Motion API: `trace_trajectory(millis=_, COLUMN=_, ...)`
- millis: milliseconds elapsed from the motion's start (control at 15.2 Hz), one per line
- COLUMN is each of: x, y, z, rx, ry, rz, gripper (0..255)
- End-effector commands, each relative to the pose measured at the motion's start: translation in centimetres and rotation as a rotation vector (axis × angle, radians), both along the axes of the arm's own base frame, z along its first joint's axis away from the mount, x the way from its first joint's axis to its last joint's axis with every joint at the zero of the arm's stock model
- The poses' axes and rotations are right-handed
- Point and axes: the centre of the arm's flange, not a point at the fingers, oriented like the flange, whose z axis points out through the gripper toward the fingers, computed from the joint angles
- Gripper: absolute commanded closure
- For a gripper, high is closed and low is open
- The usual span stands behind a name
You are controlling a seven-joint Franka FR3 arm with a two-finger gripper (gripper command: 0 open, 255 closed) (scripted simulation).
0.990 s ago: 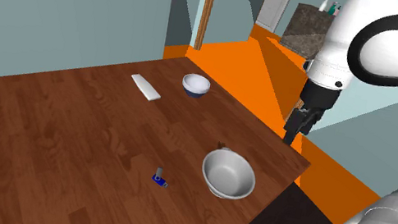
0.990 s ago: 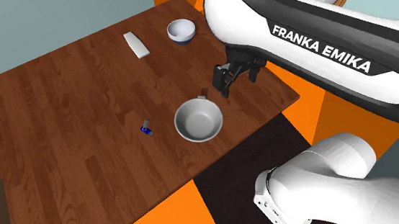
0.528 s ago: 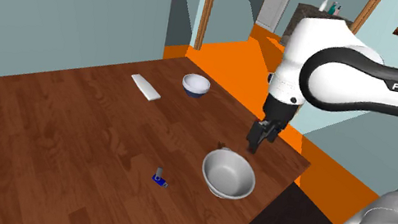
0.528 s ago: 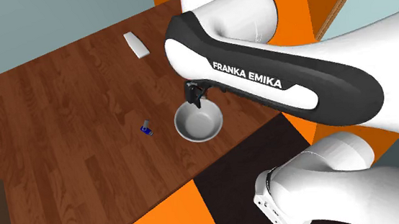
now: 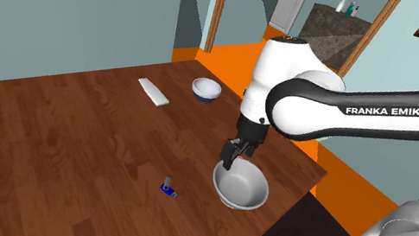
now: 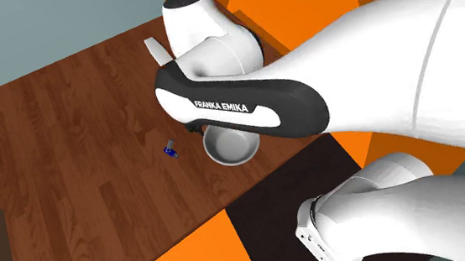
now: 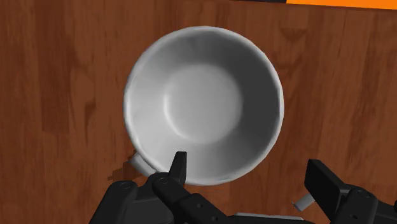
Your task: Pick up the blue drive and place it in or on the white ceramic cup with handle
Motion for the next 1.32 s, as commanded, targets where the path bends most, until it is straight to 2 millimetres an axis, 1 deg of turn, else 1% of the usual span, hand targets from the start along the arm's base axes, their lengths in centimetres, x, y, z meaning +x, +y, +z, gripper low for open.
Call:
trace_trajectory(millis=0, x=1.1, y=1.9, z=-1.7, rx=0.001, ry=-0.012, rz=0.008, gripper=0)
trace_trajectory(millis=924, x=8.3, y=15.0, z=-11.7, rx=-0.002, ry=-0.085, rz=0.059, gripper=0)
trace_trajectory(millis=990, x=8.4, y=15.2, z=-11.9, rx=-0.002, ry=-0.086, rz=0.060, gripper=0)
trace_trajectory(millis=1254, x=8.4, y=15.2, z=-14.0, rx=-0.002, ry=-0.086, rz=0.060, gripper=0)
